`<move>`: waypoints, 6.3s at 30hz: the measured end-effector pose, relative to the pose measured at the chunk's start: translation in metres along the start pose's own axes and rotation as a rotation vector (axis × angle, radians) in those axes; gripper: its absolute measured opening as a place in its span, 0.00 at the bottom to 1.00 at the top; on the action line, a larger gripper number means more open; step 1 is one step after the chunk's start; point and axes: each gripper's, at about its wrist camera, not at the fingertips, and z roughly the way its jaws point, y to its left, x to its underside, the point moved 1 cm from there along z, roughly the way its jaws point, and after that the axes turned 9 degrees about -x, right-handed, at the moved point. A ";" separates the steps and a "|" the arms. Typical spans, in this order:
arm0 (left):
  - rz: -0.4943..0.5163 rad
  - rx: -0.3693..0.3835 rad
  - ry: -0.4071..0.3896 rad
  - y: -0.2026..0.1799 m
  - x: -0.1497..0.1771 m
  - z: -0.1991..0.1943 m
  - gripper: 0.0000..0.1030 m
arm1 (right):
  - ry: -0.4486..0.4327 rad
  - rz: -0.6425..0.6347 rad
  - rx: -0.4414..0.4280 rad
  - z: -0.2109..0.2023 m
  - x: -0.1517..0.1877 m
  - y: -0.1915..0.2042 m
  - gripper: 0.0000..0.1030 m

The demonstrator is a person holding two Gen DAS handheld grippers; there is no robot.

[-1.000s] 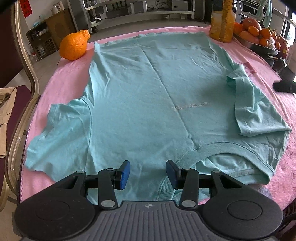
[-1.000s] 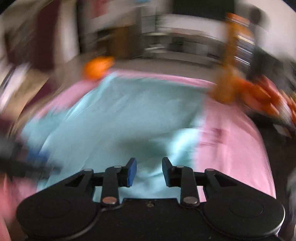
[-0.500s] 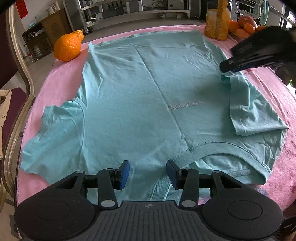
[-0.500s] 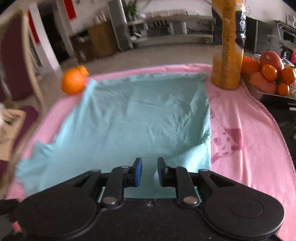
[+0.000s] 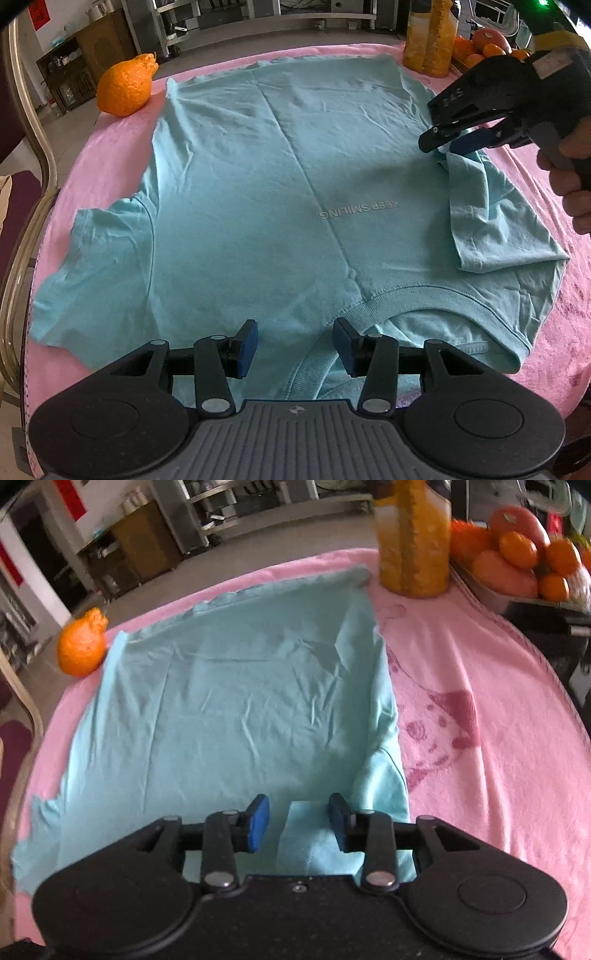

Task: Fold clothes

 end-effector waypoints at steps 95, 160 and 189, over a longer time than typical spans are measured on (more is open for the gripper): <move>-0.062 0.231 -0.056 -0.024 -0.032 -0.037 0.27 | -0.027 0.179 0.074 -0.139 0.082 -0.057 0.12; -0.981 0.179 0.175 0.219 0.055 0.032 0.36 | -0.166 0.162 -0.499 -0.122 0.041 0.022 0.36; -0.923 -0.101 -0.106 0.207 0.034 0.010 0.00 | -0.158 0.186 -0.460 -0.116 0.041 0.005 0.39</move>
